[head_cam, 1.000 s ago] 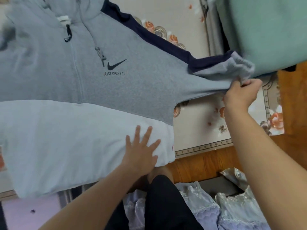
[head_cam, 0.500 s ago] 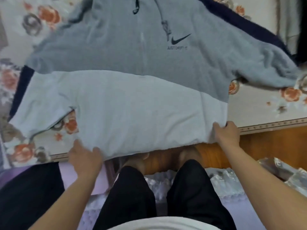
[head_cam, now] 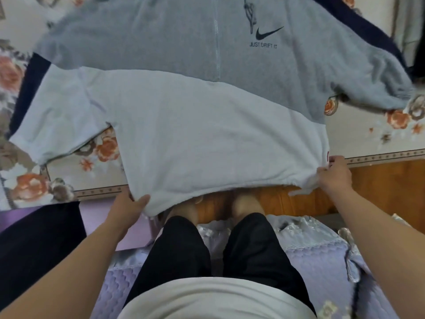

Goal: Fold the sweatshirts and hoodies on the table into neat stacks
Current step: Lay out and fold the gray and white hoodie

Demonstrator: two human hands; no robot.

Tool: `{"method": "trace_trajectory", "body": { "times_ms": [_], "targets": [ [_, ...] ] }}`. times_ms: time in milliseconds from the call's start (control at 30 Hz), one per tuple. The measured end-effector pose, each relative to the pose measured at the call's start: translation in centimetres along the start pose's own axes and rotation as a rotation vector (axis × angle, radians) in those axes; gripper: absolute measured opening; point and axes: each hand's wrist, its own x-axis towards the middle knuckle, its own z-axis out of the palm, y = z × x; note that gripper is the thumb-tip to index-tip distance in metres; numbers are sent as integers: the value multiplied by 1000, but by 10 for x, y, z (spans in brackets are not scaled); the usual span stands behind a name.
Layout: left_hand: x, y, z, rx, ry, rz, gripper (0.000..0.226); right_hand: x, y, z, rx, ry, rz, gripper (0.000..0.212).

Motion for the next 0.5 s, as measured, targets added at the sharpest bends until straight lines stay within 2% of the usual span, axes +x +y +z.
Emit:
{"method": "trace_trajectory", "body": {
  "times_ms": [67,133,300,400,500],
  "targets": [
    [4,-6,-2,98,-79,-62,43,4,4,7,-54,-55,14,33],
    [7,-10,-3,131,-71,-95,45,5,6,9,-96,-49,26,32],
    [3,0,-2,223,21,-103,41,9,1,4,-113,-14,98,25],
    [-8,23,-2,308,140,-157,48,7,-19,1,-79,45,169,35],
    [-15,74,-8,383,304,116,26,9,-66,-13,-65,116,3,34]
  ]
}}
